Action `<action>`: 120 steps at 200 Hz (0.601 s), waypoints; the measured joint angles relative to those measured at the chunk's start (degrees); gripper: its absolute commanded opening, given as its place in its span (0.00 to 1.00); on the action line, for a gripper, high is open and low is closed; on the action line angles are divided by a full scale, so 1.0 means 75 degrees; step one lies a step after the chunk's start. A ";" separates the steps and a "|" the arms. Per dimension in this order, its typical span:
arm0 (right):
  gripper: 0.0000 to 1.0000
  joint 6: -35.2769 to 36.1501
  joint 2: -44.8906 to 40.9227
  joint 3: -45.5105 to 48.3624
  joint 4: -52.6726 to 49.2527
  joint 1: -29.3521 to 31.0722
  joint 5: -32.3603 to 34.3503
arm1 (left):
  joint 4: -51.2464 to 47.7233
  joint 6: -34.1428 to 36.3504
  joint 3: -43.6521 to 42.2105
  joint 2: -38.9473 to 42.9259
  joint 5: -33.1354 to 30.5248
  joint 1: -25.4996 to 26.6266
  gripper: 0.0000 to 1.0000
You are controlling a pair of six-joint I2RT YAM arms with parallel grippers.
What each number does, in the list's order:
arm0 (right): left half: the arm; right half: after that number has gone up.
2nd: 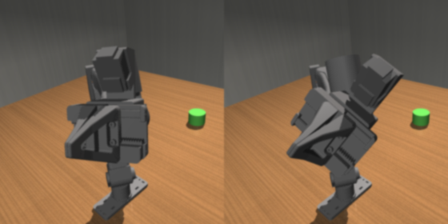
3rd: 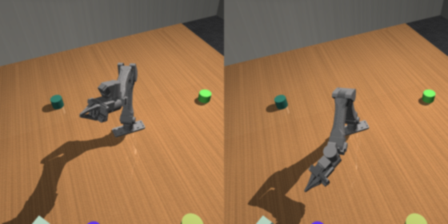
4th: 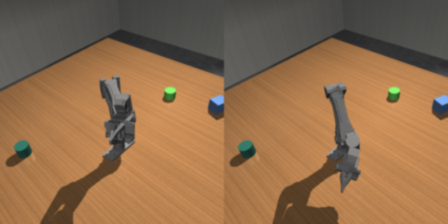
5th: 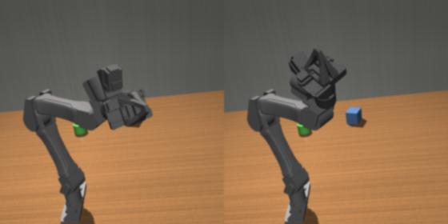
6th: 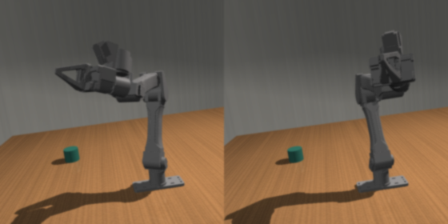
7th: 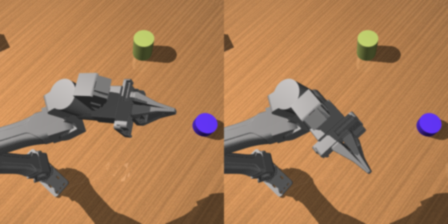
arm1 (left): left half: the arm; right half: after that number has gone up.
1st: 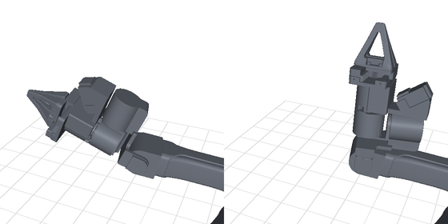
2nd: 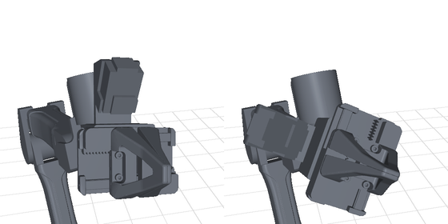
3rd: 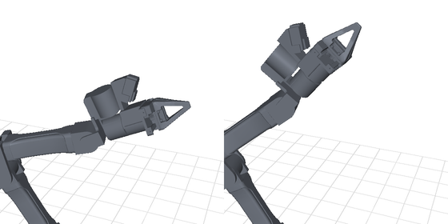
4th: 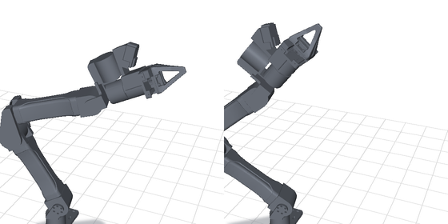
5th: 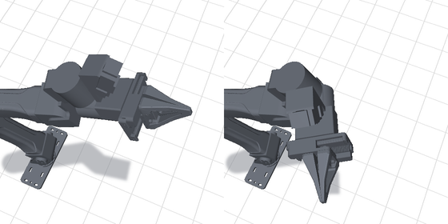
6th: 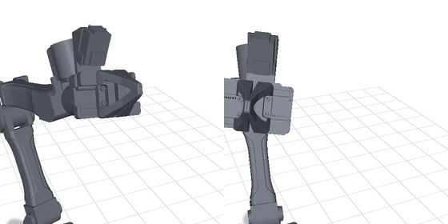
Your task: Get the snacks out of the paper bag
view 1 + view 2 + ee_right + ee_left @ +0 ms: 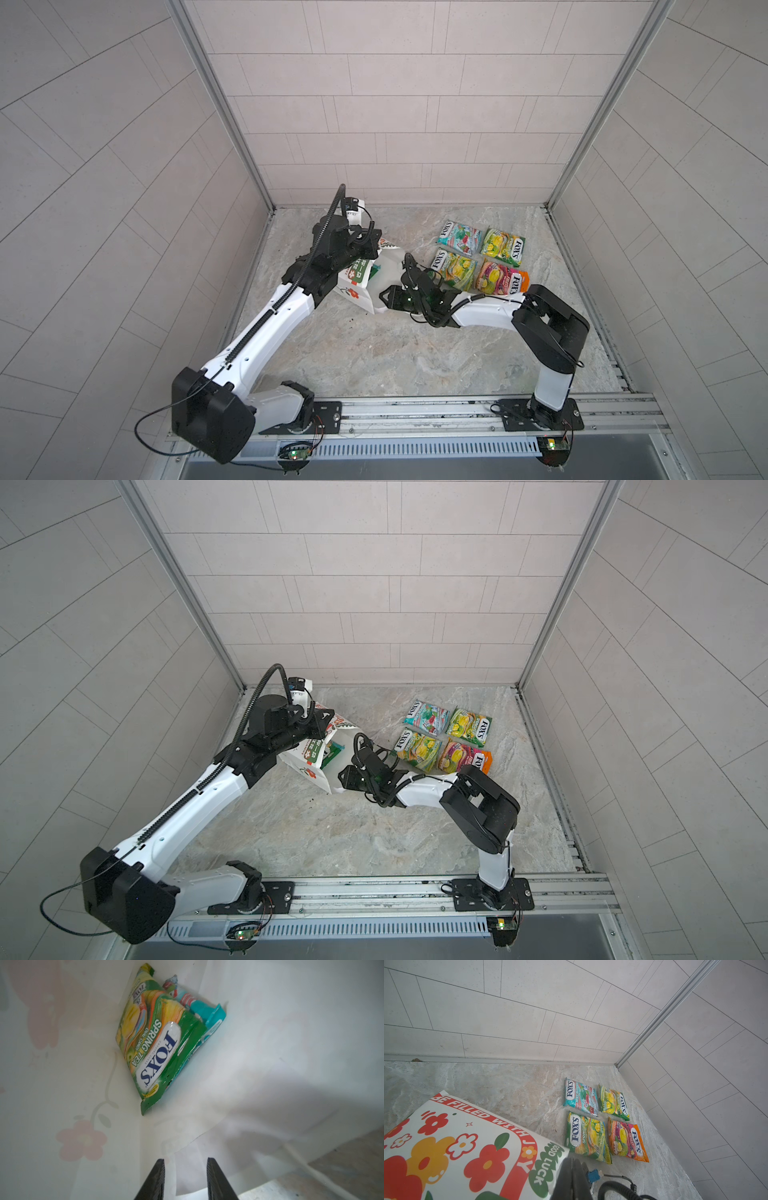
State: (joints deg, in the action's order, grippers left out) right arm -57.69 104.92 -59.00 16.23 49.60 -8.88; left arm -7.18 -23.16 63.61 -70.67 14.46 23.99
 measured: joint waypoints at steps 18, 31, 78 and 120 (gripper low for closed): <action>0.34 0.0003 0.0044 -0.0140 -0.0029 0.0128 0.0047 | 0.0000 -0.0082 0.0009 -0.0017 0.0099 0.0000 0.00; 0.33 0.0006 0.0119 -0.0326 -0.0052 0.0128 0.0055 | -0.0003 -0.0122 0.0015 -0.0035 0.0189 0.0000 0.00; 0.39 0.0108 0.0670 -0.1335 -0.0501 0.0079 0.0289 | -0.0017 -0.0341 0.0082 -0.0052 0.0621 0.0009 0.00; 0.45 0.0000 0.1204 -0.2034 -0.1116 0.0047 0.0682 | -0.0017 -0.0458 0.0134 -0.0052 0.0933 0.0052 0.00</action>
State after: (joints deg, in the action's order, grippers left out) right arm -57.69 113.95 -74.26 7.86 49.95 -3.77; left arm -7.31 -26.59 64.62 -71.07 21.45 24.38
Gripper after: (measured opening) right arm 0.444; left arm 0.056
